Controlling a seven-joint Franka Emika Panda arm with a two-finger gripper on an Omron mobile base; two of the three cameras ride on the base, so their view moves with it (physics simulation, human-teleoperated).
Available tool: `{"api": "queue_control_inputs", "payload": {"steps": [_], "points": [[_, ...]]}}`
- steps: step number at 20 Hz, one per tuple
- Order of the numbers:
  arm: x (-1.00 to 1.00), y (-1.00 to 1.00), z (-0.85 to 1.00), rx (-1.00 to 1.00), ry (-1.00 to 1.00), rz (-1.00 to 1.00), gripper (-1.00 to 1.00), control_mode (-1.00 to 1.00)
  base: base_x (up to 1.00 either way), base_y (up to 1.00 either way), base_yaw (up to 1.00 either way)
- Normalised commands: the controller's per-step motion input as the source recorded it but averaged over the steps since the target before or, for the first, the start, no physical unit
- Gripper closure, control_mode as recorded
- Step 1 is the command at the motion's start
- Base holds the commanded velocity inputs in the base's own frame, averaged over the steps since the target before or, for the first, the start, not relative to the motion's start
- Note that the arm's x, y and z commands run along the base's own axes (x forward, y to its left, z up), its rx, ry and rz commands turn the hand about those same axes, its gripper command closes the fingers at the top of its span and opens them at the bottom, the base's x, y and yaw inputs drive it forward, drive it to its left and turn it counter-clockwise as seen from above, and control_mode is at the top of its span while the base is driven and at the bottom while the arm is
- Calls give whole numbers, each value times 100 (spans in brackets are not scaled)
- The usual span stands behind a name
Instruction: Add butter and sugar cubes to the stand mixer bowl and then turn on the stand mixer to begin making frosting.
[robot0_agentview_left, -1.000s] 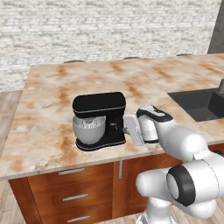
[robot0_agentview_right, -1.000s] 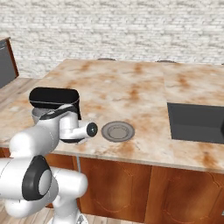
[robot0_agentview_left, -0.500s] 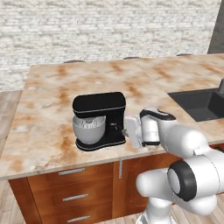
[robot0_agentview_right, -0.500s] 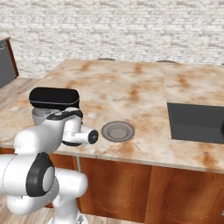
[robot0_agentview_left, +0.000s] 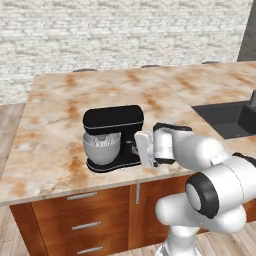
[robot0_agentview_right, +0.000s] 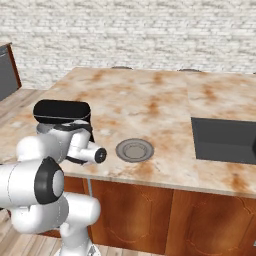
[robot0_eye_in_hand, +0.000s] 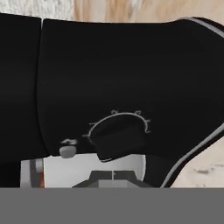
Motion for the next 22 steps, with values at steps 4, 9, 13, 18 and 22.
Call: {"api": "queue_control_inputs", "payload": {"steps": [4, 9, 13, 18, 22], "points": [[-33, -57, 0, 0, 0, -10, 100, -100, 0, 0, 0], [-1, -46, 21, 3, 0, -8, 100, -100, 0, 0, 0], [30, -3, 11, 3, 0, -6, 100, -100, 0, 0, 0], [5, 0, -19, 0, 4, -5, 100, -100, 0, 0, 0], [0, 9, -20, 0, 3, -3, 100, -100, 0, 0, 0]]}}
